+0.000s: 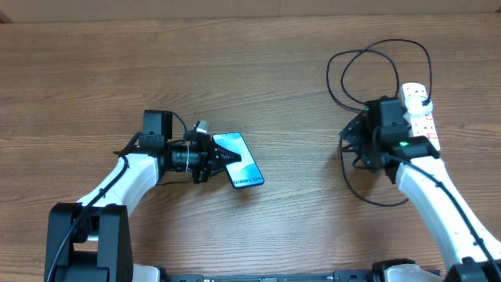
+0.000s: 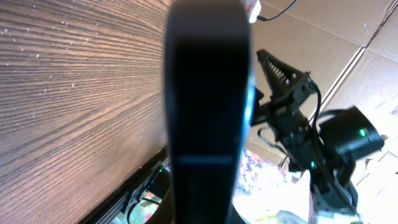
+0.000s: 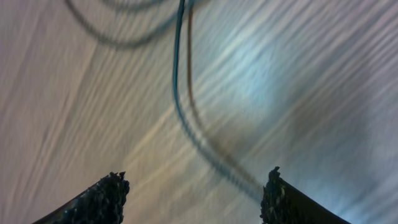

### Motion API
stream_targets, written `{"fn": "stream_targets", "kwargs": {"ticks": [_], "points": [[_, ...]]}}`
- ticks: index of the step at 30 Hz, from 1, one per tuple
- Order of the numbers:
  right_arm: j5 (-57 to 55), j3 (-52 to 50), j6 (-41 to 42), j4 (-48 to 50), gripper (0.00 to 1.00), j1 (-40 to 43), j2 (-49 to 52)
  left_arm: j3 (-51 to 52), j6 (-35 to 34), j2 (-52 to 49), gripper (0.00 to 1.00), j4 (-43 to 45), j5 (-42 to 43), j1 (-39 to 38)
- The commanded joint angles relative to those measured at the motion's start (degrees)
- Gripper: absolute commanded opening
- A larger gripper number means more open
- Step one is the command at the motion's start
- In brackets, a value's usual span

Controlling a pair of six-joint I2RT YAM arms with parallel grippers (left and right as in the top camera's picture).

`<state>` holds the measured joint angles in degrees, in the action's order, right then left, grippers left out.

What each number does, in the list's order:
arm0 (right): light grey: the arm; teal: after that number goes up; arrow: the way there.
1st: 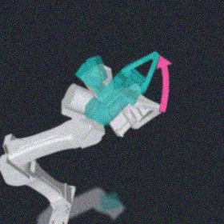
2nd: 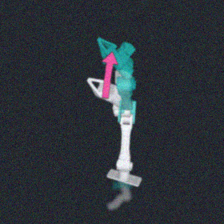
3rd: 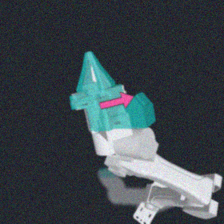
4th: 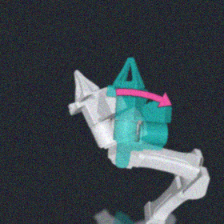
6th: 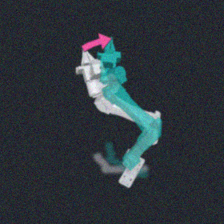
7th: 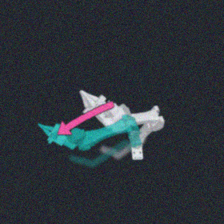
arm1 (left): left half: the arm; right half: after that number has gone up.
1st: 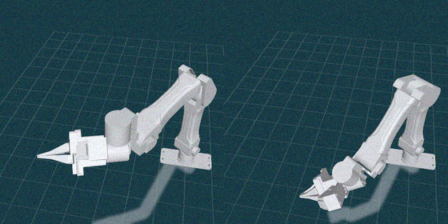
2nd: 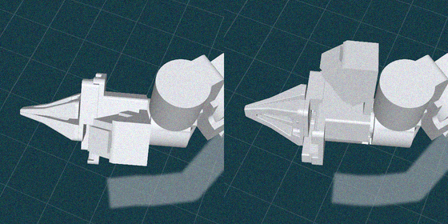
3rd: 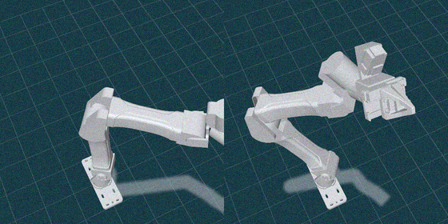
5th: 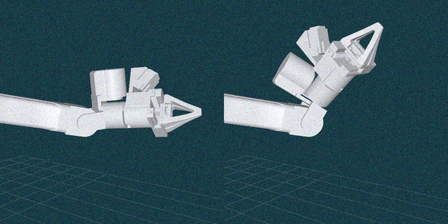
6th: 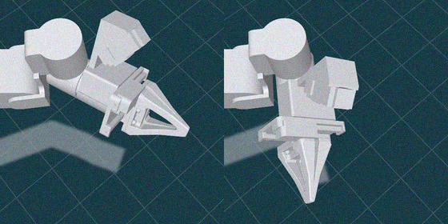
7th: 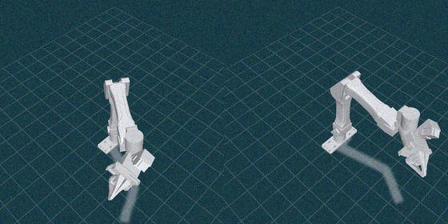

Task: Plug charger to phone and switch on socket
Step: 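Move the right gripper to the black cable and grasp it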

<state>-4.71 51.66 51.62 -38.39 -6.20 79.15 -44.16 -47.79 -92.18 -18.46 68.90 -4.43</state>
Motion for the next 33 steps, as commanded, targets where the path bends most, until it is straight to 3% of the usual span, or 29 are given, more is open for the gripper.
{"fn": "stream_targets", "kwargs": {"ticks": [1,7,17,22,33], "points": [[1.1,1.2,-2.4,2.7,0.68,3.4,3.0,-0.8,1.3,0.3,0.04,0.3,3.0,0.3],[10.8,1.2,-2.7,9.3,0.62,7.0,10.3,-0.8,1.3,0.3,0.04,0.3,3.0,0.3],[10.8,1.2,-3.7,17.3,0.62,6.9,18.8,-0.8,1.3,0.3,0.04,0.3,3.0,0.3],[10.9,1.2,-3.5,21.4,0.54,6.9,21.7,-0.8,1.3,0.3,0.04,0.3,2.9,0.3],[14.6,1.3,-3.7,22.2,0.04,6.9,23.1,-0.8,0.9,0.3,0.04,0.3,2.7,0.3]]}}
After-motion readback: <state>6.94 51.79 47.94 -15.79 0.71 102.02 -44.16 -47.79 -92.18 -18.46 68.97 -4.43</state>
